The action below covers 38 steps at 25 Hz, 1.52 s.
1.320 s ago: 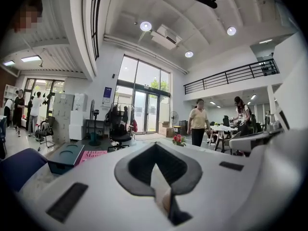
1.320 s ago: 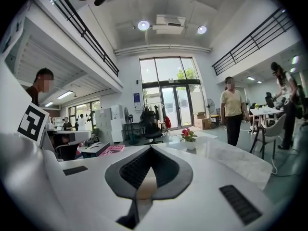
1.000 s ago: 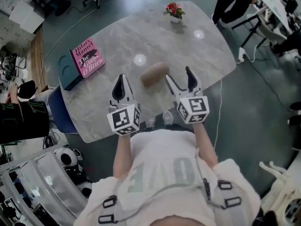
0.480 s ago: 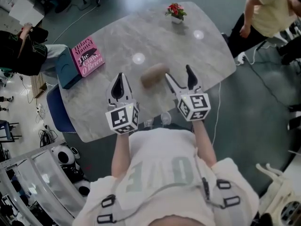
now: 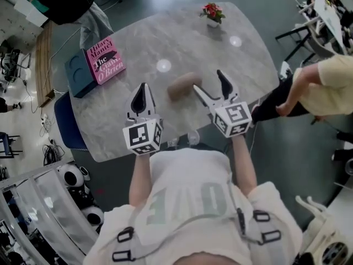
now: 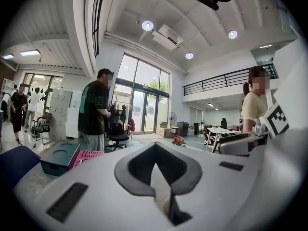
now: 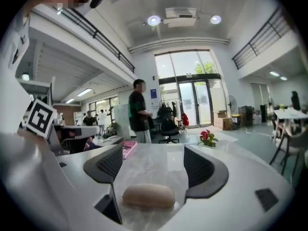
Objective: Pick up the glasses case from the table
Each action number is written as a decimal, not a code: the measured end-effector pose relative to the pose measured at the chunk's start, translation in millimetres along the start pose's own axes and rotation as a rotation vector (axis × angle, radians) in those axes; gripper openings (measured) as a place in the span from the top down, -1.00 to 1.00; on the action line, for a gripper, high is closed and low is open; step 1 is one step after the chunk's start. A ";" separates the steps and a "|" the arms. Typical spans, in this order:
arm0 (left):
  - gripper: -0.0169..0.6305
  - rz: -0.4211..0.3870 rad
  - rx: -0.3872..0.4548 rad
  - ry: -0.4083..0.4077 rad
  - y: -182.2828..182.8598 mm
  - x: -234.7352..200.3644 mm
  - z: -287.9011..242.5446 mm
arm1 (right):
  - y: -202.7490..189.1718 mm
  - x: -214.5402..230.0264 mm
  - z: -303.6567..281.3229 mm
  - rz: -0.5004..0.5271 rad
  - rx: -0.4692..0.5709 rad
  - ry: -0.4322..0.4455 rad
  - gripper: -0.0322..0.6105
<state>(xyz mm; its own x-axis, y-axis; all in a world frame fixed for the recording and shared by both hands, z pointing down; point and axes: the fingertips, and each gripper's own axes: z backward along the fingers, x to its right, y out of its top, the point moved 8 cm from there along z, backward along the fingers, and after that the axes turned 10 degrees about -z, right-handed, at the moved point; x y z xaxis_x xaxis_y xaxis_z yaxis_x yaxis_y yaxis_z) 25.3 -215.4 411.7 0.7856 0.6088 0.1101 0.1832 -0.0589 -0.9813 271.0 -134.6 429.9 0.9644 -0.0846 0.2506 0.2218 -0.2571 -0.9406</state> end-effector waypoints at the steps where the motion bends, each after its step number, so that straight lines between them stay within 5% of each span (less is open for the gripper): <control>1: 0.94 -0.001 0.001 0.003 0.0 -0.7 0.1 | 2.5 -3.8 -2.8 0.058 -0.025 0.025 -0.27; 8: 0.94 0.012 -0.020 0.043 -4.9 -11.5 0.6 | 13.3 -17.1 -29.7 0.380 -0.267 0.202 -0.27; 20: 0.94 0.041 -0.053 0.126 -17.5 -31.7 7.9 | -6.9 -23.5 -75.5 0.910 -0.532 0.422 -0.27; 26: 0.94 0.070 -0.081 0.176 -29.8 -39.6 15.9 | -36.9 -22.0 -97.6 1.104 -0.745 0.570 -0.27; 38: 0.94 0.096 -0.116 0.257 -44.0 -54.8 27.7 | -95.7 -12.2 -137.9 1.297 -0.976 0.719 -0.28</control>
<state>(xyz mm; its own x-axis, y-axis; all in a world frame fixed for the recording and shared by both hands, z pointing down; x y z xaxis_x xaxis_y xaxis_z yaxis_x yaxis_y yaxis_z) -42.2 -224.3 444.5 0.9237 0.3768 0.0687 0.1557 -0.2057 -0.9662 218.1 -241.7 548.5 0.1273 -0.9755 -0.1796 -0.9758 -0.0907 -0.1990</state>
